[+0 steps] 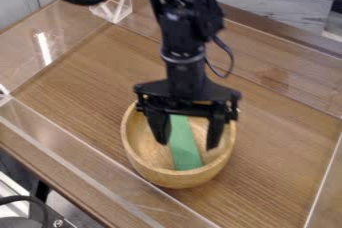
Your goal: Remove the green block from inside the brown bowl and put it on the table
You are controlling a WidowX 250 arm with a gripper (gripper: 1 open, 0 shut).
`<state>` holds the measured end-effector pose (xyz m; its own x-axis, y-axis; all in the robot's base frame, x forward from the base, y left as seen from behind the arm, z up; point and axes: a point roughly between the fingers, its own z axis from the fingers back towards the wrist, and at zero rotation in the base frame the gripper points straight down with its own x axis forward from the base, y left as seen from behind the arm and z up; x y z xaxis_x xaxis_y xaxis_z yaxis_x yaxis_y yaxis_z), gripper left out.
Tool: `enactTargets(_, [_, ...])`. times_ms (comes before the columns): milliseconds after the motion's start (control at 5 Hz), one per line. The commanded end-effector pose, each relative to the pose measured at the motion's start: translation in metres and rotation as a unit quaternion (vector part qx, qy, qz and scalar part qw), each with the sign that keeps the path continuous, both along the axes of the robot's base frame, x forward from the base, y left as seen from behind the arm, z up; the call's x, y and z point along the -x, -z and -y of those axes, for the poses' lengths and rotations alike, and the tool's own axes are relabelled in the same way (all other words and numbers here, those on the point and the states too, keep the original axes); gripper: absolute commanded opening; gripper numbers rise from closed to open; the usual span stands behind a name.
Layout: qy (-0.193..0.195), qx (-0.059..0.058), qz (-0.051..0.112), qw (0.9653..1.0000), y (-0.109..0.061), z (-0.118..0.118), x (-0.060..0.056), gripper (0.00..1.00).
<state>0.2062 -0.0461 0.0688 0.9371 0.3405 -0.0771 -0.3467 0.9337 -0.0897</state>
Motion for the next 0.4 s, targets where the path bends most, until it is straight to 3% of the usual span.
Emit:
enactTargets(0, [-0.009,-0.001,0.012,0.9999,0.009,0.003,-0.007,1.00])
enactTargets(200, [-0.026,0.000,0.013,0.9996,0.019,0.003,-0.010,1.00])
